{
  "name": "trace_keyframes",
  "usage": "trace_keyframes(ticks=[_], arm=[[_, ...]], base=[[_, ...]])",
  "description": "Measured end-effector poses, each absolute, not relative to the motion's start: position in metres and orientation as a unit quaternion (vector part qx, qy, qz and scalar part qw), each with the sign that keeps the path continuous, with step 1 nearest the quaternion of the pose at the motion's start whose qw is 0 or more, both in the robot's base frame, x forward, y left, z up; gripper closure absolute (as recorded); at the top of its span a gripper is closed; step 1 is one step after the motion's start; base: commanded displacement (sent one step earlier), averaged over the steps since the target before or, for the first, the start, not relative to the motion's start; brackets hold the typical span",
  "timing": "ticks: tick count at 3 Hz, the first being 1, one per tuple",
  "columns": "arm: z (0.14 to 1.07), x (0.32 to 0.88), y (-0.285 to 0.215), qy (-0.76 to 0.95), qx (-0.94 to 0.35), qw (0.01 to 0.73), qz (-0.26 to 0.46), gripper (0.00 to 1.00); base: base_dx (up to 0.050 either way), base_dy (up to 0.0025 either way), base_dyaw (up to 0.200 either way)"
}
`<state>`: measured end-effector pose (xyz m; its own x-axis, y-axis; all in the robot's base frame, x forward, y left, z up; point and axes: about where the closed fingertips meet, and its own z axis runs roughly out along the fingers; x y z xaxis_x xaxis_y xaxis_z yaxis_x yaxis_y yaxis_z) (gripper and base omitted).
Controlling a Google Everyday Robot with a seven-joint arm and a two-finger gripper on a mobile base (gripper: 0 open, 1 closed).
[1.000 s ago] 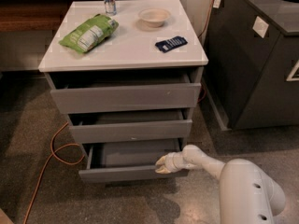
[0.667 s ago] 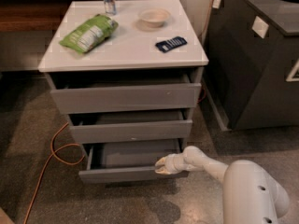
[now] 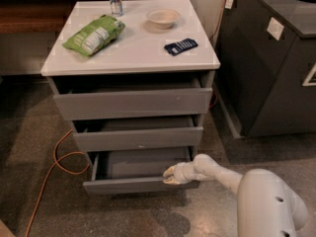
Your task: Place redbull can into bottom drawer
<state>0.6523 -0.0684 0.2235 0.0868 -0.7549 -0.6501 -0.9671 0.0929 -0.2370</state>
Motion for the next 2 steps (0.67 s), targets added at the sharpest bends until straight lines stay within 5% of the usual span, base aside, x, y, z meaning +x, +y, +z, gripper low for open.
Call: trace_keyframes(ticks=[1,2], arm=[[0.224,0.652,-0.068,0.657,-0.655,0.338,0.157,1.00],[0.264,0.639,-0.064,0.642,-0.661,0.350,0.170,0.75]], base=[[0.000,0.00000,0.000],[0.000,0.00000,0.000]])
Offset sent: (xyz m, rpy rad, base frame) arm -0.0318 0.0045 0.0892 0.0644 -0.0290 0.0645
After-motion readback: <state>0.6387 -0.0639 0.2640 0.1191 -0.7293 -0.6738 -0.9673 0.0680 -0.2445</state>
